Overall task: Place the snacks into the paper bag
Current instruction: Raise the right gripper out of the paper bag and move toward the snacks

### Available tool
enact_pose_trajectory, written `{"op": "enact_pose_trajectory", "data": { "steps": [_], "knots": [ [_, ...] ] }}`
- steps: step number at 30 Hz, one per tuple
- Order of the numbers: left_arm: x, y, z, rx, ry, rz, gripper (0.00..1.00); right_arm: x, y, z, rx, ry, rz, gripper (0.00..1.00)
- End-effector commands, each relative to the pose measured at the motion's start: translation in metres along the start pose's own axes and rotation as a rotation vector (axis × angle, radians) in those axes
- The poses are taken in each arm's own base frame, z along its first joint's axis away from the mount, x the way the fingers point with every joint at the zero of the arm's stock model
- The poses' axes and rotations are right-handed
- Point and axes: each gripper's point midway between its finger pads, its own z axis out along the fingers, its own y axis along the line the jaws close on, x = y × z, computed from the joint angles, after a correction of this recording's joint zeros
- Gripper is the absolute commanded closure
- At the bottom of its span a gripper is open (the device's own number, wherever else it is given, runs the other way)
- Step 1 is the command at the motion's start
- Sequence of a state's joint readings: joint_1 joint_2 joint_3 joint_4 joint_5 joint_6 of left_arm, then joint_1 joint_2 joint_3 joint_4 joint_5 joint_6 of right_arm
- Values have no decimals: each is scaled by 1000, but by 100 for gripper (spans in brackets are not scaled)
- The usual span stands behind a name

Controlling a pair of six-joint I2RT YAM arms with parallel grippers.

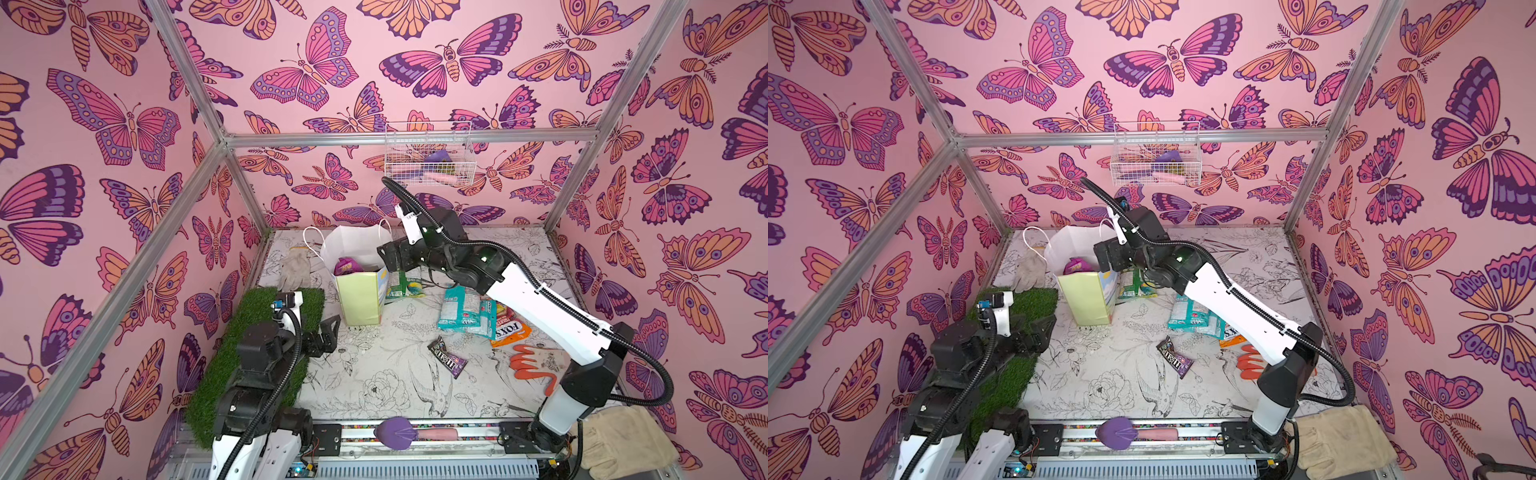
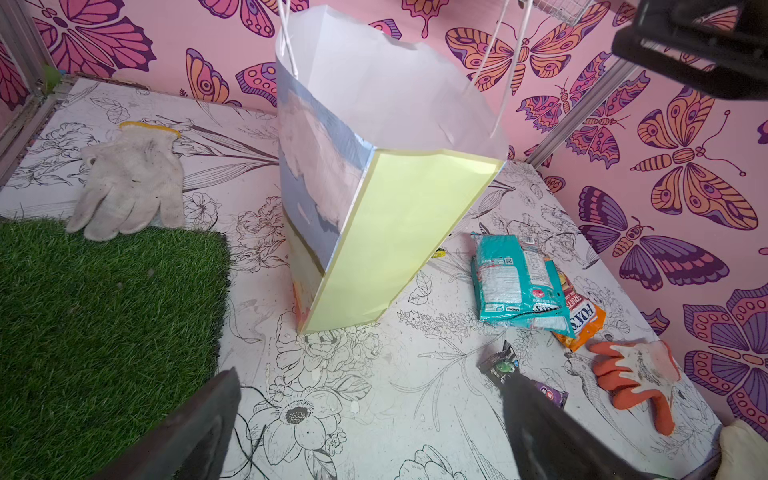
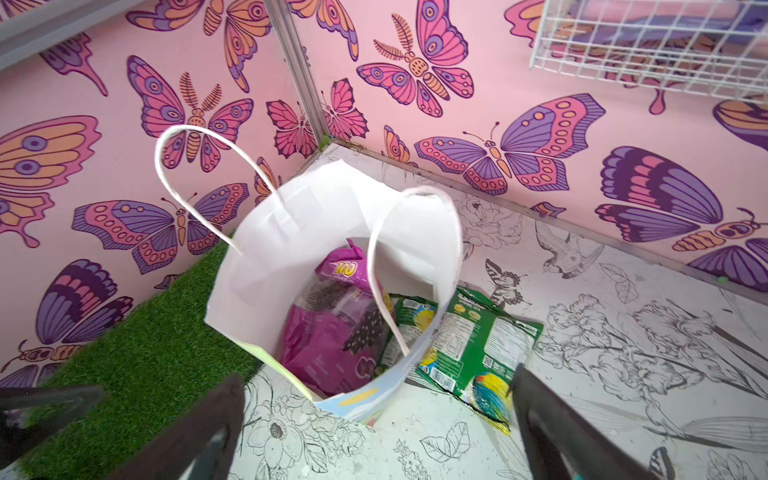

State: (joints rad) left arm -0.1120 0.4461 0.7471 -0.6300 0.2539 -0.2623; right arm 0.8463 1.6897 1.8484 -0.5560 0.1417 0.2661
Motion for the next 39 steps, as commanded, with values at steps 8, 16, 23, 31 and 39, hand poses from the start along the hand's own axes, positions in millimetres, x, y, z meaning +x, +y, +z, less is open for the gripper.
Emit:
{"op": "enact_pose_trajectory", "data": {
  "steps": [8, 16, 23, 31, 39],
  "knots": [
    [9, 4, 3, -11, 27, 6, 0, 8, -71, -14, 22, -45, 244, 2],
    [9, 4, 3, -13, 27, 6, 0, 48, -109, 7, 40, 69, 375, 3],
    [9, 4, 3, -12, 29, 6, 0, 93, -124, 39, 51, 221, 441, 3],
    [9, 4, 3, -12, 29, 6, 0, 127, -142, 63, 48, 329, 558, 3],
    [9, 3, 2, -11, 26, 4, 0, 166, -149, 94, -22, 470, 692, 10]
  ]
}}
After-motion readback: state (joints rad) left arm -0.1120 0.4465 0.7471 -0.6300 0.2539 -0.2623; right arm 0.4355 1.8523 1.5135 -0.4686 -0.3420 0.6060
